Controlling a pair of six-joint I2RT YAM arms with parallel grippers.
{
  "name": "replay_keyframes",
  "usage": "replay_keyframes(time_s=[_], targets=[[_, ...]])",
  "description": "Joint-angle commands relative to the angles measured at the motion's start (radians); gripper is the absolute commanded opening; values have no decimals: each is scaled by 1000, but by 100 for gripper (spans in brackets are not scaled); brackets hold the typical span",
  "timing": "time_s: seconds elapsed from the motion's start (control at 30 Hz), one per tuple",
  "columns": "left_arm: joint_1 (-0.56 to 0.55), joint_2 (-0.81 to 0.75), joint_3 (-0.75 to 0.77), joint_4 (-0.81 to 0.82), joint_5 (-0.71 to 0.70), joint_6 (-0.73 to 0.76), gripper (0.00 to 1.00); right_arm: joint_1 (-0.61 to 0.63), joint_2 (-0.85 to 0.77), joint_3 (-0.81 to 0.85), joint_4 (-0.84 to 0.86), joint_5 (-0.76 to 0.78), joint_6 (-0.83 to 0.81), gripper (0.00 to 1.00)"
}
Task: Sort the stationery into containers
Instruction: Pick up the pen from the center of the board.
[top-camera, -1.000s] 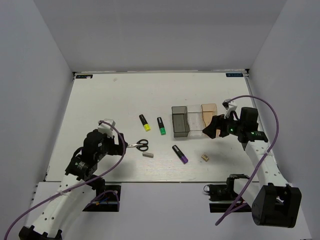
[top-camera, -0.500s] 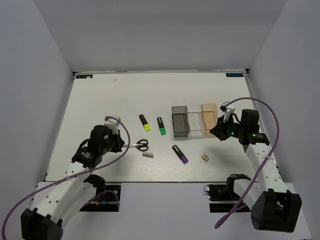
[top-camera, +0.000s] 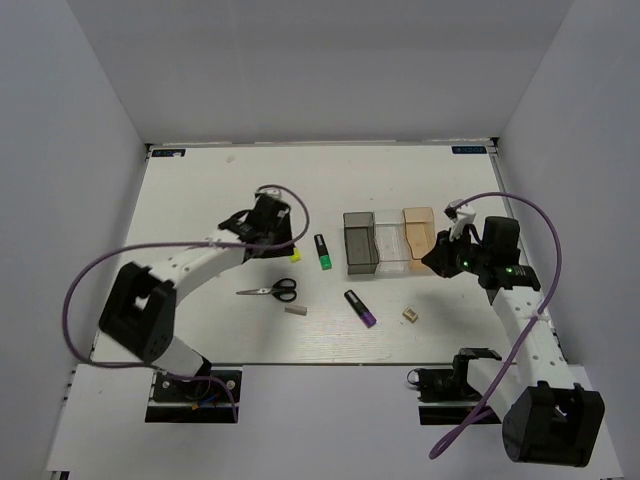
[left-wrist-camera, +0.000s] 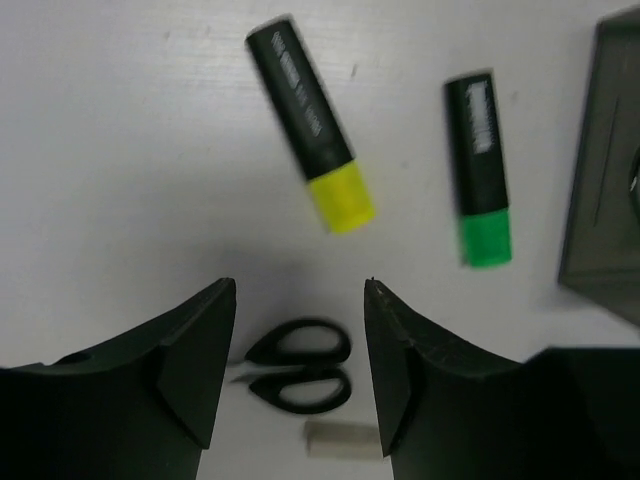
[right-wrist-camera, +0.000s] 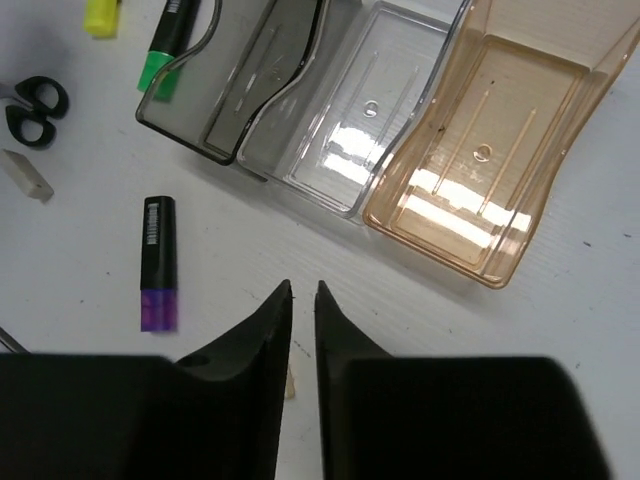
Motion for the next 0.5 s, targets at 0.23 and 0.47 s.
replay_keyframes(time_s=[0.23, 0.47], targets=[[-81, 385, 478, -224, -268, -163, 67, 2, 14, 70, -38, 79, 11, 28], [-67, 468, 533, -286, -248, -249, 70, 0, 14, 75, -43, 83, 6, 31]])
